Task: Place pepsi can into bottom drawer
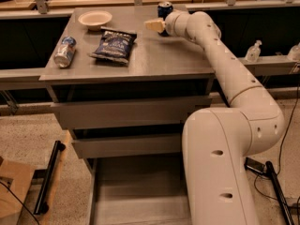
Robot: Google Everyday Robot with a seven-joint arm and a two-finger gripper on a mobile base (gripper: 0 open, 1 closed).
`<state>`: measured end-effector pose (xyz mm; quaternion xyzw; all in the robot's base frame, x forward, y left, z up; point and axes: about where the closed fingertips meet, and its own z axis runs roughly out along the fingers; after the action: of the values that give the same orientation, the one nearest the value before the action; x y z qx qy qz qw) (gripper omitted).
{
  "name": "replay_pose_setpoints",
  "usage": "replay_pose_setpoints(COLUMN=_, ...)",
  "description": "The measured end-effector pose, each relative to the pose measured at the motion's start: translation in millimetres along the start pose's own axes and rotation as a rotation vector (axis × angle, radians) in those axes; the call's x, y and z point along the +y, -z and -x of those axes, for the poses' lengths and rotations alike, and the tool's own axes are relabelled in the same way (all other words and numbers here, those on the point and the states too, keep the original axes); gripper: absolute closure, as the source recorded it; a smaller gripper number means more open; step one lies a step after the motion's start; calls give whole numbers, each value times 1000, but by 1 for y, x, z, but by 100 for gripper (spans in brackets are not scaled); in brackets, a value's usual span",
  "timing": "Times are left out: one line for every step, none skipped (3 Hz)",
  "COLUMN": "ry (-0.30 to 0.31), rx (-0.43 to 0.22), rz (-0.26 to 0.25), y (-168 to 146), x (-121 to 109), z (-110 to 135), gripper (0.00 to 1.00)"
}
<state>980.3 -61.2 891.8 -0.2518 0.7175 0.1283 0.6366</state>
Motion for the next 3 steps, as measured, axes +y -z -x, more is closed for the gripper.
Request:
replay_pose_setpoints(ry=25, rx=-35, rz=28, y=-8, x=9, z=16, gripper=47)
replay_pose_setpoints(ry=74, rx=-60, rz=83, y=4, x=15, z=35, gripper=70)
replay_pose_setpoints(ry=181, rx=-41, rz=174, y=47, x=22, z=61, gripper=94)
